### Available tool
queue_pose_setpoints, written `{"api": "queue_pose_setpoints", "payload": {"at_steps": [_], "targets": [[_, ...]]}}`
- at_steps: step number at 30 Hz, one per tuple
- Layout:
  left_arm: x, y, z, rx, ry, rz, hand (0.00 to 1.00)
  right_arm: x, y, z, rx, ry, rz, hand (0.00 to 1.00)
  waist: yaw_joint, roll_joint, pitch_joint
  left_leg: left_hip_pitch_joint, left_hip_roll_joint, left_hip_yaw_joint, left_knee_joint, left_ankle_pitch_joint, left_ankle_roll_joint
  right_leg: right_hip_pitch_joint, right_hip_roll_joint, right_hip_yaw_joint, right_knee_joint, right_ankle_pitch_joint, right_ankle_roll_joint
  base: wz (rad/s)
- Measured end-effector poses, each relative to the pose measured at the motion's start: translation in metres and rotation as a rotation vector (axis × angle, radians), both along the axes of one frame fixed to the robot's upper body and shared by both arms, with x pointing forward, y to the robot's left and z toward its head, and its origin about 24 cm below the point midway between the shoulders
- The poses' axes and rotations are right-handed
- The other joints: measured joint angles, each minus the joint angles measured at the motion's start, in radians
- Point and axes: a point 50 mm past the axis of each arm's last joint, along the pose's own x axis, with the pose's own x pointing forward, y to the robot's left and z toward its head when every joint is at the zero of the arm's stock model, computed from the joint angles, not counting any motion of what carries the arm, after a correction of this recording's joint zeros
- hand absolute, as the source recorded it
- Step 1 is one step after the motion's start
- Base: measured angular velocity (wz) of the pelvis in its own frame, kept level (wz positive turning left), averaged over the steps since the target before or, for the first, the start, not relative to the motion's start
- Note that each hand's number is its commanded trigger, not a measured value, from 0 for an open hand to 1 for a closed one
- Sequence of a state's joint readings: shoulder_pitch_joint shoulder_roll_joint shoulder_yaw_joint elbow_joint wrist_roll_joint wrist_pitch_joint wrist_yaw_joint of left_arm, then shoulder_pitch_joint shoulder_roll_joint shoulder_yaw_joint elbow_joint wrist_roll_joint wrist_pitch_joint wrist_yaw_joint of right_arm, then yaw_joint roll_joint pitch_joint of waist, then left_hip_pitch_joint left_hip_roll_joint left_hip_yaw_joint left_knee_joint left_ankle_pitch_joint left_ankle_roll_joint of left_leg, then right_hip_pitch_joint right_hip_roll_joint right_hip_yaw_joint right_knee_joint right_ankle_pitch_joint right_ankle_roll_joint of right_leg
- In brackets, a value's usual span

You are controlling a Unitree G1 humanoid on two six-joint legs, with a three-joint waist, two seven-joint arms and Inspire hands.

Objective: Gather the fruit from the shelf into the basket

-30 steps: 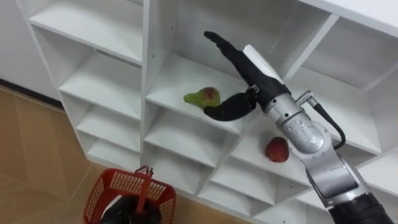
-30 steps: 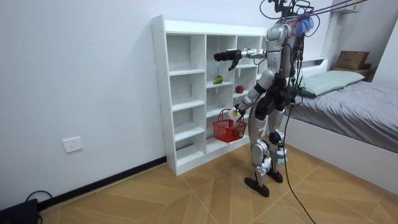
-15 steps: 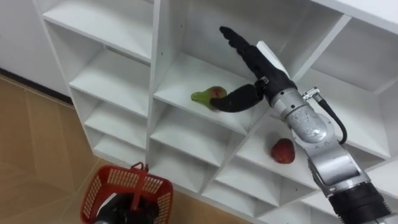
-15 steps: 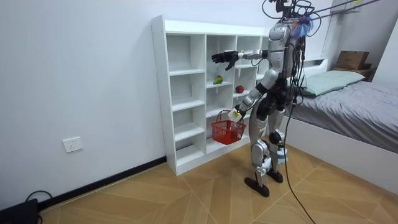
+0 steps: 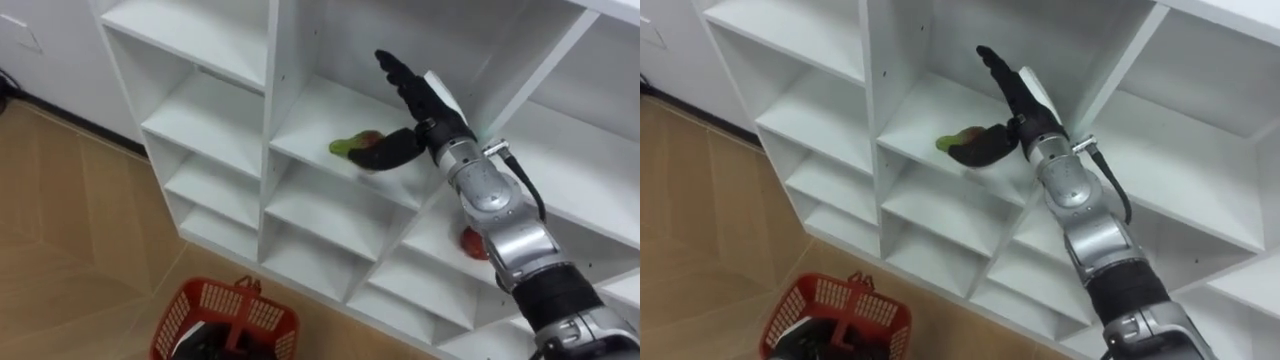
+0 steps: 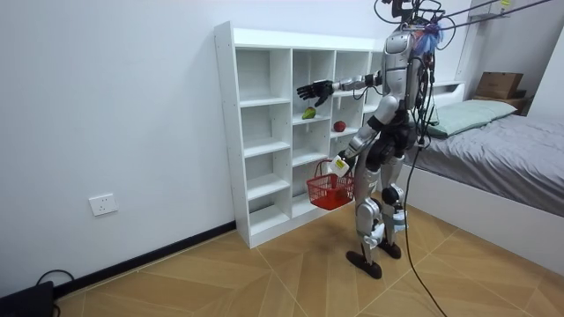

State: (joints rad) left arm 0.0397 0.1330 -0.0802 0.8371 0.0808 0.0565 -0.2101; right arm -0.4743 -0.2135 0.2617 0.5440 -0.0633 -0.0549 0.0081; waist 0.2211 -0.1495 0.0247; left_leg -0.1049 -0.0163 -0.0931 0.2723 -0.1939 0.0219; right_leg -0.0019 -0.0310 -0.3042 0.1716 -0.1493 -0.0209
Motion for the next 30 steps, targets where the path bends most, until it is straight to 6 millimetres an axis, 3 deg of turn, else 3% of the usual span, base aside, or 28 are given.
{"api": "queue_pose_setpoints", "payload": {"at_steps": [16, 25, 30], "targets": [[0.005, -0.009, 0.000, -0.010, -0.004, -0.040, 1.00, 0.004, -0.001, -0.006, -0.056, 0.012, -0.029, 0.00, 0.004, 0.000, 0.0000, -0.074, -0.005, 0.001, -0.002, 0.015, 0.003, -0.084, -0.014, 0.002, 0.018, 0.000, 0.001, 0.00], [0.008, -0.010, 0.001, -0.011, -0.022, -0.045, 1.00, 0.005, -0.004, -0.010, -0.086, 0.018, -0.054, 0.00, 0.004, 0.000, 0.0093, -0.083, -0.011, -0.006, -0.007, 0.019, 0.004, -0.090, -0.012, 0.000, 0.018, 0.000, 0.003, 0.02], [0.012, -0.012, 0.002, -0.007, -0.024, -0.071, 1.00, 0.004, -0.007, -0.016, -0.111, 0.020, -0.058, 0.00, 0.006, -0.001, 0.0098, -0.094, -0.014, -0.009, -0.005, 0.024, 0.008, -0.102, -0.016, -0.001, 0.018, 0.002, 0.006, 0.01]]}}
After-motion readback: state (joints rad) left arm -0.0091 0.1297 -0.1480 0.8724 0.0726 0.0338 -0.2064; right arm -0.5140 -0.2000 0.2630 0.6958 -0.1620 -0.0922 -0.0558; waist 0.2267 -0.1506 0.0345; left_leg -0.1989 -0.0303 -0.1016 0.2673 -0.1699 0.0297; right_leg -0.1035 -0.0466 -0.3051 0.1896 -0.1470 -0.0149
